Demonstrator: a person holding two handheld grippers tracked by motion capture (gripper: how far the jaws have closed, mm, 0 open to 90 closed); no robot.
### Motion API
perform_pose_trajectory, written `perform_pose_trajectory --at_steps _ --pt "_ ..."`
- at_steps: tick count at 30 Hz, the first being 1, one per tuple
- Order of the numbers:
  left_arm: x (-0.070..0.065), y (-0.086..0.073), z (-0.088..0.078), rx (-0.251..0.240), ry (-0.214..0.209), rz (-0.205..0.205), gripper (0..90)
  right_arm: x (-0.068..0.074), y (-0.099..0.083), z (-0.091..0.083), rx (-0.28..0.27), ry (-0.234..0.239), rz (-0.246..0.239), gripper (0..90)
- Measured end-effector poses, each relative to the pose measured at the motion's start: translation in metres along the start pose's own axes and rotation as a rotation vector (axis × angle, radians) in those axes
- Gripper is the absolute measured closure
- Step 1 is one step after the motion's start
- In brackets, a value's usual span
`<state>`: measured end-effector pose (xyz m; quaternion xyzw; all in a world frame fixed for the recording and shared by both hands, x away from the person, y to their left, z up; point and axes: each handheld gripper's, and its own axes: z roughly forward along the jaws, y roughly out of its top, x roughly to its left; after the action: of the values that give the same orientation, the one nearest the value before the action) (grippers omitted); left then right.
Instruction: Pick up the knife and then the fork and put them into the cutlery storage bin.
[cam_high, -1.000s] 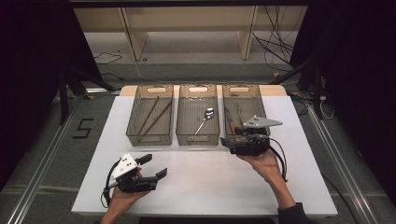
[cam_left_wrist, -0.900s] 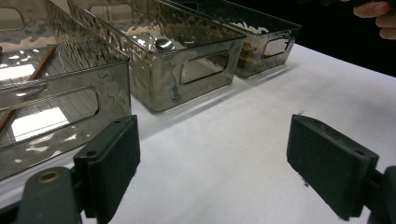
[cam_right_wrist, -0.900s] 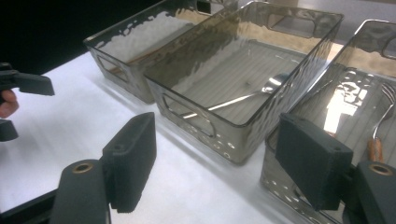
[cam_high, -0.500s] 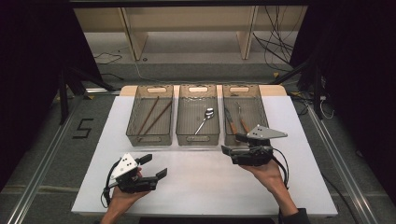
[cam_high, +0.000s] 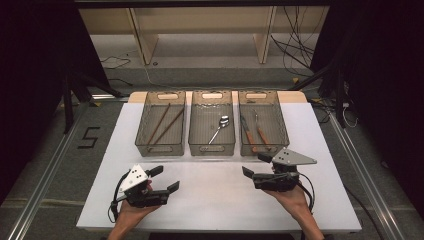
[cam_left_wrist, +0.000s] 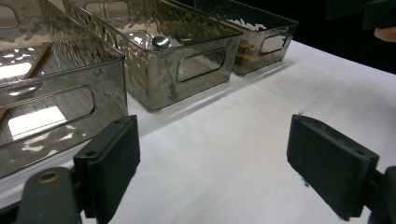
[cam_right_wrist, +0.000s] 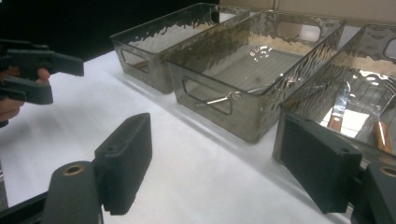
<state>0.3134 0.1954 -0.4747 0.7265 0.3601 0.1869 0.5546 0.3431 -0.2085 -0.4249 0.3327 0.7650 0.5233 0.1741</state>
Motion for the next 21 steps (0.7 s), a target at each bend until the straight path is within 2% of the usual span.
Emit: perform_pose_trajectory --at_steps 7,15,17,21 --pt "0.000 0.000 0.000 0.004 0.000 -0.002 16.9 0.003 -0.015 -0.007 -0.005 -0.002 -0.008 26.0" --pt "0.000 0.000 0.001 0.006 -0.007 -0.005 16.8 0.007 -0.030 -0.017 -0.032 -0.008 0.012 26.2" --pt "0.000 0.000 0.000 0.007 -0.010 -0.004 16.8 0.008 -0.033 -0.018 -0.031 -0.005 0.000 26.0" --pt "0.000 -0.001 0.000 0.007 -0.019 -0.010 16.8 0.010 -0.040 -0.019 -0.025 -0.004 0.005 22.2"
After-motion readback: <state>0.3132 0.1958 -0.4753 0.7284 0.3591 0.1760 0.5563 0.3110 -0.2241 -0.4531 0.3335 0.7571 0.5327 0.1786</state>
